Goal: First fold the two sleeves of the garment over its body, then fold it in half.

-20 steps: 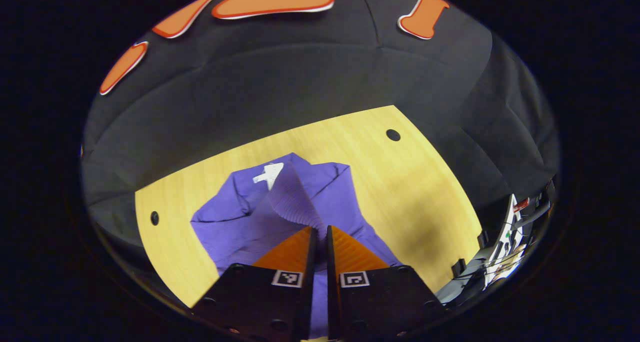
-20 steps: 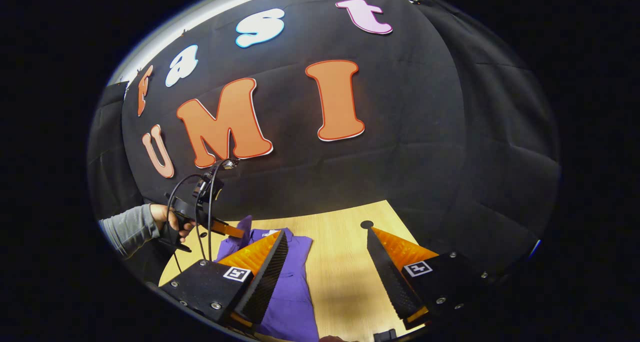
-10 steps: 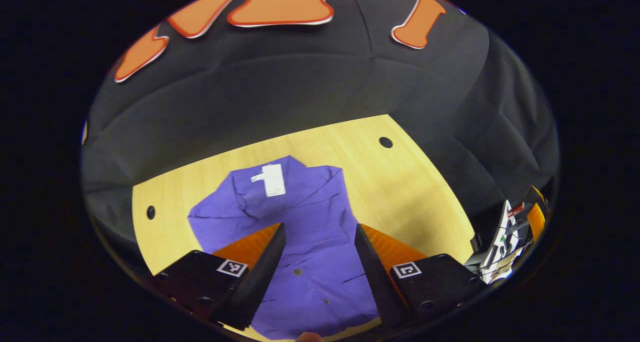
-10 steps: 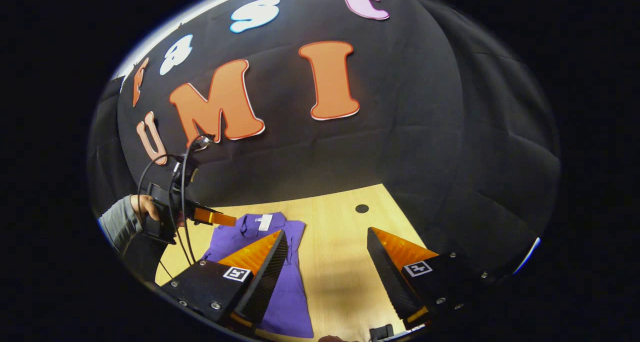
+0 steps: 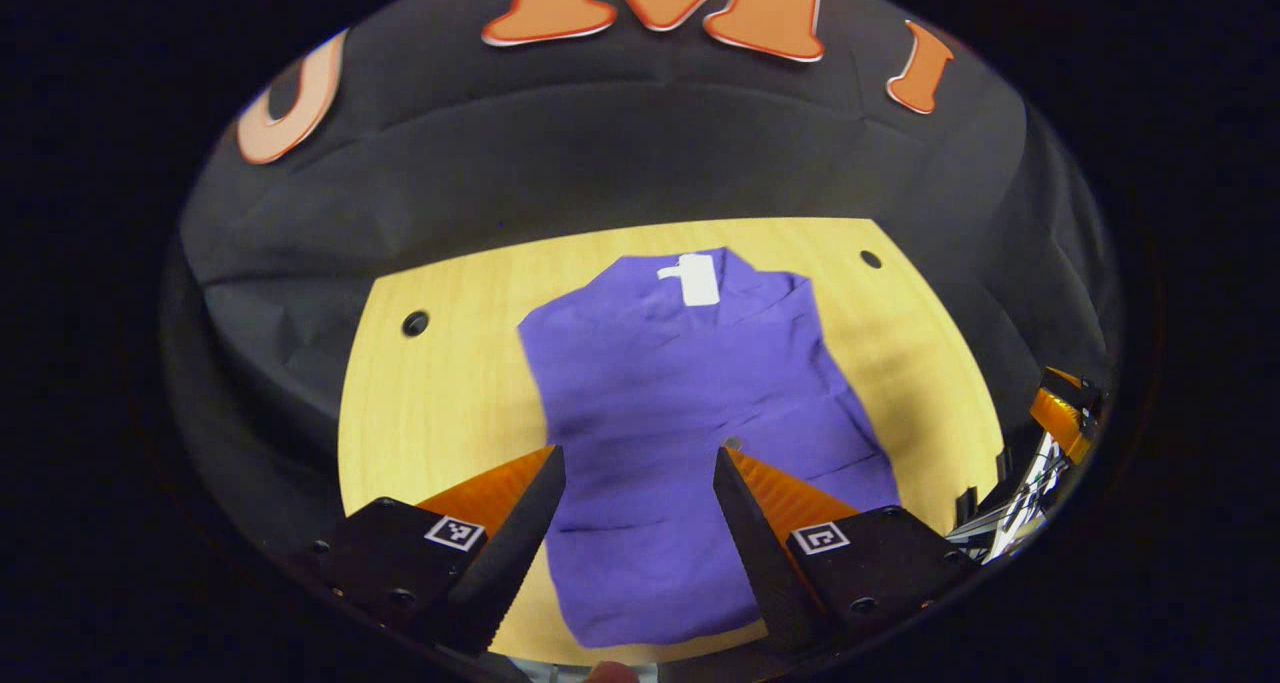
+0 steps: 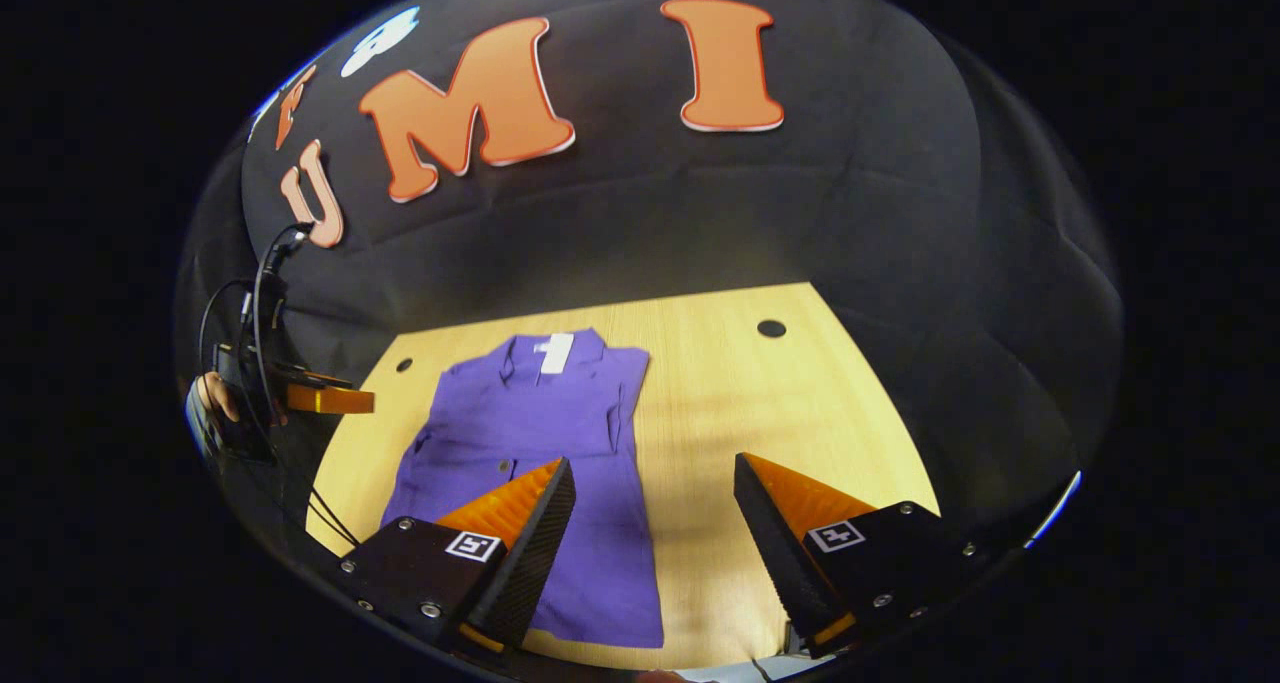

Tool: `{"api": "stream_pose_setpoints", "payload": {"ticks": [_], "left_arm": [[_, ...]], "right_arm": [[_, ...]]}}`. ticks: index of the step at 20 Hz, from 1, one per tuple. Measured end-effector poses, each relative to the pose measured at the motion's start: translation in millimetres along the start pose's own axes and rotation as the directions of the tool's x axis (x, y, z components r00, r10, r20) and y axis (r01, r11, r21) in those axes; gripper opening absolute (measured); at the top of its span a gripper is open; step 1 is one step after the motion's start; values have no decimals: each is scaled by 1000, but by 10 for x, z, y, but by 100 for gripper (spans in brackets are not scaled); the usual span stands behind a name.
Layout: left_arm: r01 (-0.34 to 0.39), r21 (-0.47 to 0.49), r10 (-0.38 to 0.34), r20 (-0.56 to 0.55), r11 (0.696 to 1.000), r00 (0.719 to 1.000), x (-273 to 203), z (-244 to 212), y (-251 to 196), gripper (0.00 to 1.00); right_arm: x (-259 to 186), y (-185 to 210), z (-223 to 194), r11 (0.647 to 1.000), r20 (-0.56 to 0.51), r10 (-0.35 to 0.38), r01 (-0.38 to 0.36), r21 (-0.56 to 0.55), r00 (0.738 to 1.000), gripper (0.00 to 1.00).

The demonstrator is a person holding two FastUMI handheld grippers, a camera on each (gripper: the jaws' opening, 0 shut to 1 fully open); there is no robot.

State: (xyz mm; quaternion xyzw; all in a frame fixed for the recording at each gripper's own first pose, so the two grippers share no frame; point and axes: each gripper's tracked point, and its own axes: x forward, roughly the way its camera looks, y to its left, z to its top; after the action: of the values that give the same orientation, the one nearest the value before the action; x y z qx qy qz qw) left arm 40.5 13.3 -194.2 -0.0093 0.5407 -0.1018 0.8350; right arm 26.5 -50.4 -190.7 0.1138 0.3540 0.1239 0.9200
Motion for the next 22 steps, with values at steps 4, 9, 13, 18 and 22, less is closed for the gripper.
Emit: {"api": "stream_pose_setpoints", "payload": {"ticks": [4,9,13,18,22], "left_arm": [[-34,-55,30,-73,998,997,-25,-691,335,96],[-62,-68,51,-150,996,987,6,-1286,493,96],[-79,-51,66,-221,996,973,106,-1721,614,96],[-87,-111,46,-333,990,942,225,-2403,602,95],[-95,-135,33,-407,986,913,366,-2797,558,95]], "right_arm": [[137,113,-519,1000,-130,-7,4,-16,992,95],[262,181,-1101,999,-265,-21,10,-43,964,96],[361,181,-1595,999,-378,-29,10,-52,925,96],[379,86,-2115,998,-492,-51,28,-54,869,97],[348,62,-2382,996,-555,-71,31,-81,829,96]]}}
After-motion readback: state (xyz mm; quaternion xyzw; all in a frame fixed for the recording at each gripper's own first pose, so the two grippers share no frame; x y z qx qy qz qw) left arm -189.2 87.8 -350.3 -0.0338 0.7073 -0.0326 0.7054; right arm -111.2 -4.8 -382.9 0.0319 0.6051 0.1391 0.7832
